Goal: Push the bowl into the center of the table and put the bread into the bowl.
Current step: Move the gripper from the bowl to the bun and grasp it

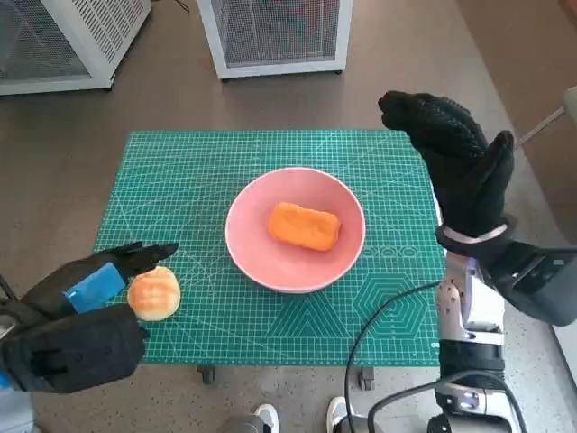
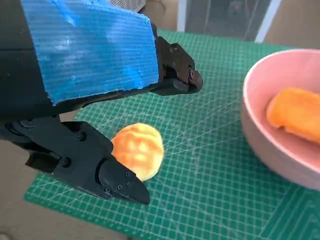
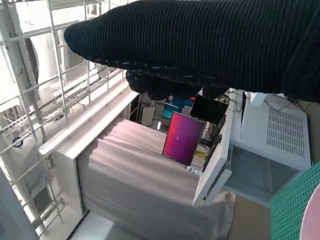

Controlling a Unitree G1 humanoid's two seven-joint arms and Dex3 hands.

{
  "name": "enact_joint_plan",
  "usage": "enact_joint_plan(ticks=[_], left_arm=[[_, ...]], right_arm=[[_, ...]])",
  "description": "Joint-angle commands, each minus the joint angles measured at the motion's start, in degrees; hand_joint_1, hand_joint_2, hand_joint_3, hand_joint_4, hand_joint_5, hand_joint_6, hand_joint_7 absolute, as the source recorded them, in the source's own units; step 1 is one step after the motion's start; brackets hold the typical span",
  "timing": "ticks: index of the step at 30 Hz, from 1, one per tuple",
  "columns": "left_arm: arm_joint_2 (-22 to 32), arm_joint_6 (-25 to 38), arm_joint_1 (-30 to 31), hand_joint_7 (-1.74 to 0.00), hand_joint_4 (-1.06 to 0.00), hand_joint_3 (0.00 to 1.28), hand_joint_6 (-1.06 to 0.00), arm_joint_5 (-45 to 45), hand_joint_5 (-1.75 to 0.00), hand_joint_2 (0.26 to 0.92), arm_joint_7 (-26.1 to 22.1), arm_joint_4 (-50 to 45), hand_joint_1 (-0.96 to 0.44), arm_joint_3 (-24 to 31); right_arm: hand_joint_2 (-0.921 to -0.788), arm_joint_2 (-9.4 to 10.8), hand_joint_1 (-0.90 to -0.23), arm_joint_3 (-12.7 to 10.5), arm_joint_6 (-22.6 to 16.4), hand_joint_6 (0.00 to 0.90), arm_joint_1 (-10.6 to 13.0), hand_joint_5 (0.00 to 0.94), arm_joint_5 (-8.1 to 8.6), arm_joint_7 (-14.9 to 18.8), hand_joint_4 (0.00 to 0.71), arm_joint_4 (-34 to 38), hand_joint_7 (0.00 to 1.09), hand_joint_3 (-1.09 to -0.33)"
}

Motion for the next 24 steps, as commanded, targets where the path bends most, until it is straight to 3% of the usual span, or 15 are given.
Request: enact_joint_plan(ticks=[1, 15, 24], left_arm=[[0.9, 1.2, -0.2, 0.0, -0.21, 0.0, -0.34, 1.4, 0.0, 0.724, 0.2, 1.6, -0.24, -2.9], [-0.9, 2.9, -4.2, -0.01, -0.23, 0.0, -0.34, 8.3, 0.0, 0.735, 3.9, 11.3, -0.22, -13.2], [-3.1, 3.7, -6.9, -0.02, -0.27, 0.0, -0.4, 11.9, -0.01, 0.742, 6.1, 17.7, -0.17, -17.1]], right_arm=[[-0.921, -0.2, -0.64, 0.0, 0.5, 0.019, 0.8, 0.001, 0.18, 0.5, 0.191, 0.7, 0.42, -0.76], [-0.921, -0.2, -0.64, 0.0, 0.8, 0.022, 0.7, 0.001, 0.46, 0.4, 0.192, 0.6, 0.42, -0.761], [-0.921, -0.2, -0.64, -0.1, 0.9, 0.025, 0.7, 0.001, 0.9, 0.7, 0.193, 0.7, 0.42, -0.759]])
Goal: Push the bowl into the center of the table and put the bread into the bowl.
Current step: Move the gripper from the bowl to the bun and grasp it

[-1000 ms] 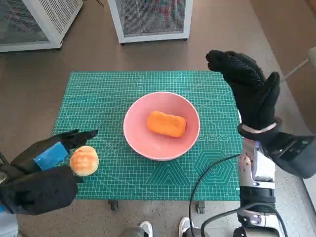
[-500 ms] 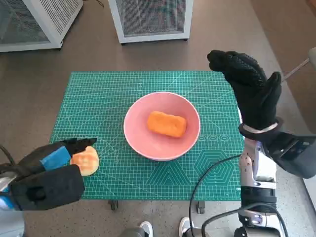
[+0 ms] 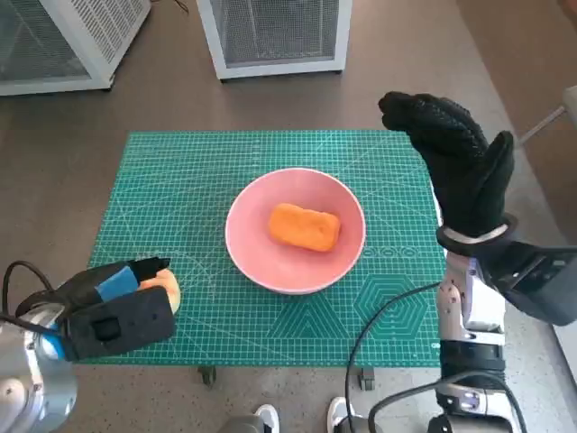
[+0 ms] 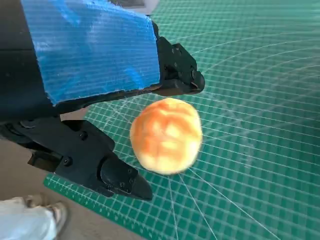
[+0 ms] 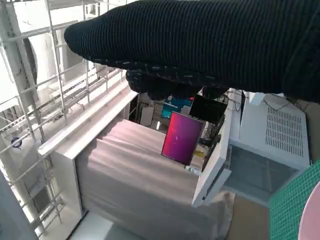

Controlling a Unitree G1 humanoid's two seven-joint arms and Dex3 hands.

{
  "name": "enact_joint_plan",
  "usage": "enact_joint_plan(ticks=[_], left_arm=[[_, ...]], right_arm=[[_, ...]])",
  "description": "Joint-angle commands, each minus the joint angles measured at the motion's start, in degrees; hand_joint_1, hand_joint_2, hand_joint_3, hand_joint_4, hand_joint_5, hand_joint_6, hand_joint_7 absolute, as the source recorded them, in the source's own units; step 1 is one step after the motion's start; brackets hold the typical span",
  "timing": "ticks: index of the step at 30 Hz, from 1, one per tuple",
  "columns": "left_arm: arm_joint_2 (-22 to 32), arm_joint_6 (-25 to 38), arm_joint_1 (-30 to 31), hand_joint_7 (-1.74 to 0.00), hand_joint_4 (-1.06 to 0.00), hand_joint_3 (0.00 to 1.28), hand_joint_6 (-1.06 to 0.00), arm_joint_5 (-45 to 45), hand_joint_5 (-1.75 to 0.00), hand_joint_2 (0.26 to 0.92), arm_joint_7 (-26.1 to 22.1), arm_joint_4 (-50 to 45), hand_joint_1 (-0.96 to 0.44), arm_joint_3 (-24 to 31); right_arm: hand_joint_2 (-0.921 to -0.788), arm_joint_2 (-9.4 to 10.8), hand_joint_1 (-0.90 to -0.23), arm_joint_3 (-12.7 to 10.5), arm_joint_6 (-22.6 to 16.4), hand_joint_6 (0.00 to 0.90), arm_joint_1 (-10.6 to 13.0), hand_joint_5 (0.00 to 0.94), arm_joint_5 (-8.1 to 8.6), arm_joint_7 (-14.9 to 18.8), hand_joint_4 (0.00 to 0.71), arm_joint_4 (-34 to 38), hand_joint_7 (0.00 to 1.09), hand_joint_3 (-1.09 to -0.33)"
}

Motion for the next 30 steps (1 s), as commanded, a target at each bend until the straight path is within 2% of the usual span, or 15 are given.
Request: enact_joint_plan(ticks=[1, 13, 21, 22, 23, 24, 25, 26, 30], left_arm=[[-1.6, 0.5, -1.7, -0.02, -0.28, 0.0, -0.4, 2.3, -0.02, 0.742, 1.6, 3.2, -0.17, -2.0], [-5.9, -1.6, -2.8, -0.04, -0.47, 0.02, -0.55, 6.5, -0.04, 0.784, 8.5, 9.9, -0.06, -4.1], [-7.9, -4.0, -2.7, -0.05, -0.62, 0.01, -0.67, 7.1, -0.06, 0.806, 11.4, 13.1, 0.0, -4.1], [-8.1, -4.2, -2.7, -0.05, -0.67, 0.01, -0.71, 7.2, -0.17, 0.813, 11.6, 13.5, 0.02, -4.1], [-8.2, -4.5, -2.7, -0.04, -0.66, 0.01, -0.73, 7.2, -0.31, 0.819, 11.7, 13.9, 0.03, -4.2], [-8.3, -4.8, -2.8, -0.04, -0.66, 0.03, -0.75, 7.2, -0.49, 0.836, 11.9, 14.1, 0.09, -4.2], [-8.4, -5.1, -2.8, -0.04, -0.66, 0.05, -0.77, 7.1, -0.76, 0.866, 11.9, 14.4, 0.19, -4.2], [-8.5, -5.3, -2.9, -0.04, -0.68, 0.05, -0.8, 7.1, -0.93, 0.883, 12.0, 14.7, 0.26, -4.2], [-8.6, -6.6, -3.1, -0.07, -0.7, 0.06, -0.87, 6.8, -1.14, 0.906, 12.4, 16.0, 0.34, -4.3]], right_arm=[[-0.921, -0.1, -0.64, 0.0, 0.8, 0.025, 0.7, 0.001, 0.43, 0.6, 0.193, 0.5, 0.42, -0.759], [-0.921, -0.2, -0.641, 0.1, 0.9, 0.027, 0.7, 0.001, 0.74, 0.8, 0.192, 0.4, 0.41, -0.759], [-0.921, -0.1, -0.642, 0.2, 0.8, 0.028, 0.6, 0.001, 0.7, 1.0, 0.192, 0.5, 0.41, -0.759], [-0.921, -0.1, -0.642, 0.2, 0.8, 0.028, 0.6, 0.001, 0.68, 0.9, 0.192, 0.5, 0.41, -0.759], [-0.921, -0.1, -0.642, 0.2, 0.8, 0.028, 0.6, 0.001, 0.67, 1.0, 0.192, 0.5, 0.41, -0.759], [-0.921, -0.1, -0.642, 0.2, 0.8, 0.028, 0.6, 0.001, 0.66, 1.0, 0.192, 0.5, 0.41, -0.759], [-0.921, -0.1, -0.643, 0.2, 0.8, 0.028, 0.6, 0.001, 0.67, 1.0, 0.192, 0.5, 0.41, -0.759], [-0.921, -0.1, -0.643, 0.2, 0.8, 0.028, 0.6, 0.0, 0.68, 1.0, 0.192, 0.5, 0.41, -0.759], [-0.921, -0.1, -0.642, 0.2, 0.8, 0.029, 0.6, 0.0, 0.79, 1.1, 0.192, 0.4, 0.41, -0.759]])
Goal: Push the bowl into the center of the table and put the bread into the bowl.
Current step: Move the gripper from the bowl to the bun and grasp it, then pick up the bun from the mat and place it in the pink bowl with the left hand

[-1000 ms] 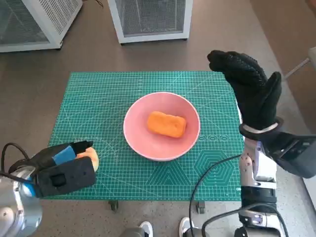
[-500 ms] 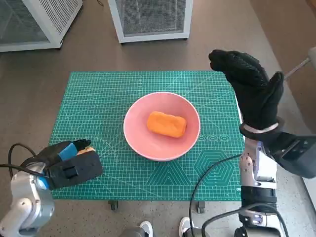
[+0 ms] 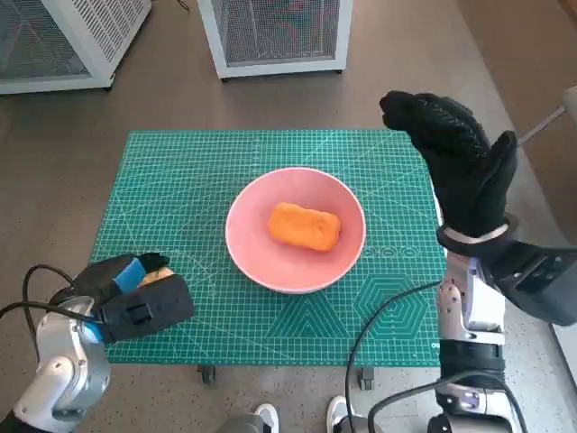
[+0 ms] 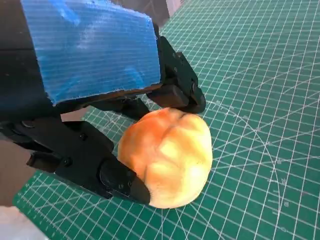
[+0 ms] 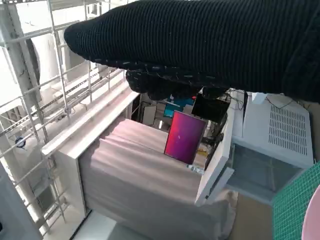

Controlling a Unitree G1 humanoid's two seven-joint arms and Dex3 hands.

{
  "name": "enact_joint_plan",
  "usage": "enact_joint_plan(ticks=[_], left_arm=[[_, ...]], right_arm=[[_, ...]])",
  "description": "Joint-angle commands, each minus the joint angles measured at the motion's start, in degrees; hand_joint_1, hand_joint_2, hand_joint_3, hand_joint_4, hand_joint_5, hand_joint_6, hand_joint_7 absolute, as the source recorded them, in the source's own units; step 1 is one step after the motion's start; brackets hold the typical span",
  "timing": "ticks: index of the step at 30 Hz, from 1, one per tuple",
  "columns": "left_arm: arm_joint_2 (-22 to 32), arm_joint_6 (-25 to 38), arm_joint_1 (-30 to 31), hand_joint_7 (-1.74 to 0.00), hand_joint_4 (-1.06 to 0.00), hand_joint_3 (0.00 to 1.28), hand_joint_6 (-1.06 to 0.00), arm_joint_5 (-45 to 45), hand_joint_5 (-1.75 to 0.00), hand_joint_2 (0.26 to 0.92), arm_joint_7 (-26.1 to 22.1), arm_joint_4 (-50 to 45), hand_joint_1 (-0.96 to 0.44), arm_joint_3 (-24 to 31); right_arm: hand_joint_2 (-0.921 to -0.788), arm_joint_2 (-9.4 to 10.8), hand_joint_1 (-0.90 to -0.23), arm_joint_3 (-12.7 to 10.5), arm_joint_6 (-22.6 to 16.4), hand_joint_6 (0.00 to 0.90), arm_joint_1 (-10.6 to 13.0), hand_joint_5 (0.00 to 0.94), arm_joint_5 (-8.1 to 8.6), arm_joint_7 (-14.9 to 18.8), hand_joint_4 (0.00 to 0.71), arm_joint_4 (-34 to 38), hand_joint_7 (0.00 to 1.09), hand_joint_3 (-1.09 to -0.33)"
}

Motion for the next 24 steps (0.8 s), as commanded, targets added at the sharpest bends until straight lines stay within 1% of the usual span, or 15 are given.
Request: enact_joint_plan(ticks=[1, 2, 3, 4, 6, 8, 14, 24], left_arm=[[-0.9, -1.5, 0.0, -0.41, -0.7, 0.06, -0.78, 0.3, -1.19, 0.911, 0.4, 2.2, 0.22, -0.6], [-0.9, -1.9, 0.0, -0.53, -0.7, 0.07, -0.75, 0.2, -1.22, 0.913, 0.5, 2.6, 0.18, -0.5], [-0.9, -2.2, 0.0, -0.72, -0.69, 0.08, -0.7, 0.1, -1.25, 0.915, 0.6, 2.8, 0.12, -0.4], [-0.9, -2.6, 0.0, -0.83, -0.69, 0.08, -0.66, 0.0, -1.27, 0.917, 0.6, 3.0, 0.07, -0.3], [-0.9, -3.4, 0.0, -0.96, -0.69, 0.08, -0.64, -0.4, -1.25, 0.919, 0.9, 3.7, 0.04, -0.1], [-1.0, -4.2, -0.1, -1.05, -0.7, 0.07, -0.63, -0.7, -1.22, 0.92, 1.1, 4.2, 0.02, 0.1], [-0.9, -6.3, 0.1, -1.15, -0.71, 0.06, -0.63, -1.5, -1.16, 0.92, 1.6, 5.5, 0.0, 0.8], [-0.2, -8.6, 0.5, -1.16, -0.71, 0.06, -0.63, -2.5, -1.15, 0.92, 1.3, 5.3, 0.0, 2.4]], right_arm=[[-0.921, -0.1, -0.643, 0.1, 0.8, 0.029, 0.6, 0.0, 0.22, 0.5, 0.192, 0.4, 0.41, -0.759], [-0.921, -0.1, -0.643, 0.2, 0.9, 0.029, 0.7, 0.0, 0.24, 0.5, 0.192, 0.3, 0.41, -0.759], [-0.921, -0.1, -0.643, 0.2, 0.9, 0.029, 0.7, 0.0, 0.24, 0.5, 0.192, 0.3, 0.41, -0.759], [-0.921, -0.1, -0.643, 0.2, 0.9, 0.029, 0.7, 0.0, 0.24, 0.5, 0.192, 0.3, 0.41, -0.759], [-0.921, -0.1, -0.643, 0.2, 0.9, 0.029, 0.7, 0.0, 0.22, 0.5, 0.192, 0.2, 0.41, -0.759], [-0.921, 0.0, -0.643, 0.2, 0.8, 0.03, 0.7, 0.0, 0.18, 0.5, 0.192, 0.1, 0.41, -0.759], [-0.921, 0.0, -0.646, 0.2, 0.8, 0.031, 0.8, 0.001, 0.2, 0.5, 0.193, 0.1, 0.4, -0.759], [-0.921, -0.1, -0.648, 0.2, 0.8, 0.031, 1.1, 0.0, 0.29, 0.6, 0.192, -0.2, 0.4, -0.759]])
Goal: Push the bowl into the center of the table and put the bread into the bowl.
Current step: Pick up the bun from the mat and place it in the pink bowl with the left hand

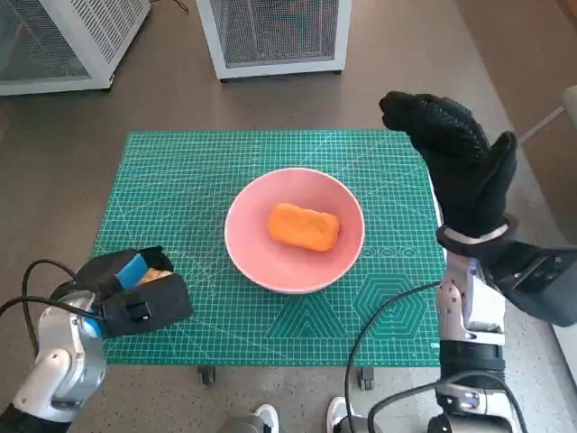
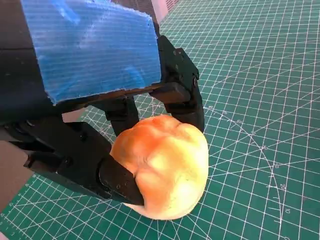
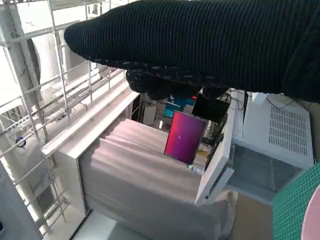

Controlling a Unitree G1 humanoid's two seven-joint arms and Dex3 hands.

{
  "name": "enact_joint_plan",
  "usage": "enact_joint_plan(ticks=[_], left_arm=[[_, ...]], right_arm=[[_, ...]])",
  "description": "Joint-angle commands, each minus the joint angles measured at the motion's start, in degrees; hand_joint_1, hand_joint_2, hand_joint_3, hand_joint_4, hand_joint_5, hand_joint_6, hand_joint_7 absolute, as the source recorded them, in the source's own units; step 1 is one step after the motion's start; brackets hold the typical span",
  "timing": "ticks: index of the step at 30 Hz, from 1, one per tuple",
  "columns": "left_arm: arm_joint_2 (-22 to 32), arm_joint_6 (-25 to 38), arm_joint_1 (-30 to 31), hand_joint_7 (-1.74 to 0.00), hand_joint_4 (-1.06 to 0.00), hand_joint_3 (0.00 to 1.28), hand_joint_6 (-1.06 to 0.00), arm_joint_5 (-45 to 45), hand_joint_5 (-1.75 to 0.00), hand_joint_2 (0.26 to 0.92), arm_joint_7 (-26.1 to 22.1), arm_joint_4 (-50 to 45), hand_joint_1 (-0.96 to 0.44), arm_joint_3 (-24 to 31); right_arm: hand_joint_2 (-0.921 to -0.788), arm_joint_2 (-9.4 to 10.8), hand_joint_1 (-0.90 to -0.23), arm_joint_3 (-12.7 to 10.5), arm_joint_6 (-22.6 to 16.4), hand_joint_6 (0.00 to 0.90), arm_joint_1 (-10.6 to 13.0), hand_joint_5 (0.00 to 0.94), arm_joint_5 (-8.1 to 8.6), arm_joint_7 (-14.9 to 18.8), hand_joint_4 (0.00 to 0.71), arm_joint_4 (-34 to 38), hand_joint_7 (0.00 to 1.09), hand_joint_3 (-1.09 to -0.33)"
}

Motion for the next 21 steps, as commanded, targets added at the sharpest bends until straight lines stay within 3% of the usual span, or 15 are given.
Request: enact_joint_plan(ticks=[1, 21], left_arm=[[0.1, -1.0, 1.4, -1.16, -0.71, 0.06, -0.63, -0.9, -1.15, 0.92, -0.6, 0.0, 0.0, 1.1], [0.3, 0.5, 0.3, -1.15, -0.74, 0.05, -0.63, -7.4, -1.13, 0.919, -6.1, -17.3, 0.0, 13.2]], right_arm=[[-0.921, -0.1, -0.648, 0.1, 0.8, 0.031, 1.0, 0.0, 0.31, 0.6, 0.192, 0.1, 0.4, -0.759], [-0.921, 0.0, -0.65, -0.3, 0.6, 0.035, 0.4, 0.0, 0.49, 0.9, 0.193, 1.6, 0.4, -0.758]])
